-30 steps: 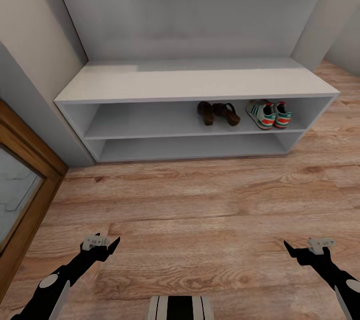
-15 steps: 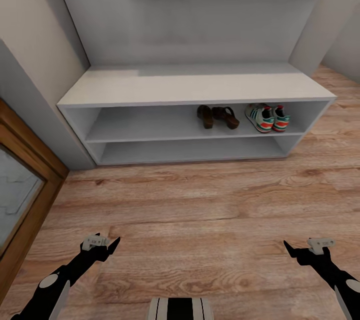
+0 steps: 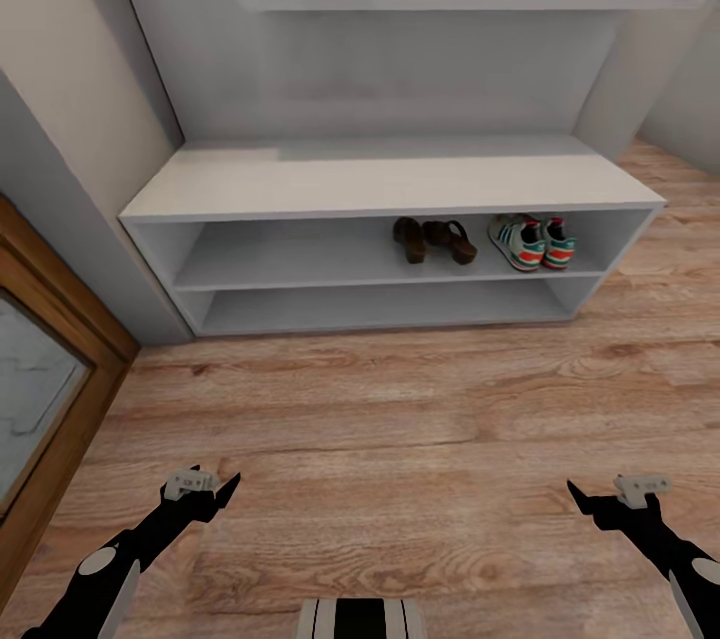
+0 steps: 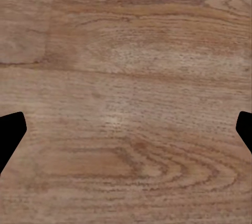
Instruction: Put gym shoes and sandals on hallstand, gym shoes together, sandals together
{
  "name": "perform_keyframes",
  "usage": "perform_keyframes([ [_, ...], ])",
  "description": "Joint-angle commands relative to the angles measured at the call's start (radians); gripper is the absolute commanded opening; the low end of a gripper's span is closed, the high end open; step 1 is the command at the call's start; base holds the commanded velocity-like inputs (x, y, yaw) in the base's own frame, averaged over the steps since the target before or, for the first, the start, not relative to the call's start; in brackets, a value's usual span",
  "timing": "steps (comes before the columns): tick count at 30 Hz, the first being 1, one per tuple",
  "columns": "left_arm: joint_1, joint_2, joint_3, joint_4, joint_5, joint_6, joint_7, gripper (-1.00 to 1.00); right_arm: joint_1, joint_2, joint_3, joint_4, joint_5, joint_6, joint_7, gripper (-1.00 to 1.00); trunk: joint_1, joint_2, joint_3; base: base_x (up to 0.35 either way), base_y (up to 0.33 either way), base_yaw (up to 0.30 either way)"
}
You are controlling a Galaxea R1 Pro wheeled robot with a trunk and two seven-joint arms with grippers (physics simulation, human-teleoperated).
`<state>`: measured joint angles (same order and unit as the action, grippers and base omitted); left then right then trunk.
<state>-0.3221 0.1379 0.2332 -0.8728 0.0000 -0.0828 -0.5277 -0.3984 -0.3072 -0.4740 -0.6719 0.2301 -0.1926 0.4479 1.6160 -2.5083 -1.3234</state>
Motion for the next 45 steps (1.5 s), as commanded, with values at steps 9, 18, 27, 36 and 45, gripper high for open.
perform_keyframes([
  [9, 0.0, 0.0, 0.0, 0.0, 0.0, 0.0, 0.0, 1.0, 0.001, 0.0, 0.0, 0.0, 0.0, -0.001, 0.0, 1.0, 0.0, 0.0, 0.014, 0.0, 0.0, 0.0],
  [18, 0.0, 0.0, 0.0, 0.0, 0.0, 0.0, 0.0, 1.0, 0.0, -0.001, 0.0, 0.0, 0.0, 0.001, 0.001, 1.0, 0.0, 0.0, 0.025, 0.0, 0.0, 0.0],
  [27, 0.0, 0.0, 0.0, 0.0, 0.0, 0.0, 0.001, 1.0, 0.0, 0.0, 0.0, 0.0, 0.0, 0.001, 0.0, 1.0, 0.0, 0.0, 0.027, 0.0, 0.0, 0.0],
  [36, 0.0, 0.0, 0.0, 0.0, 0.0, 0.0, 0.001, 1.0, 0.0, 0.0, 0.0, 0.001, 0.0, 0.001, 0.0, 1.0, 0.0, 0.0, 0.034, 0.0, 0.0, 0.0],
  [45, 0.0, -0.001, 0.0, 0.0, 0.0, 0.0, 0.001, 1.0, 0.0, 0.0, 0.0, 0.001, 0.0, 0.001, 0.0, 1.0, 0.0, 0.0, 0.042, 0.0, 0.0, 0.0],
])
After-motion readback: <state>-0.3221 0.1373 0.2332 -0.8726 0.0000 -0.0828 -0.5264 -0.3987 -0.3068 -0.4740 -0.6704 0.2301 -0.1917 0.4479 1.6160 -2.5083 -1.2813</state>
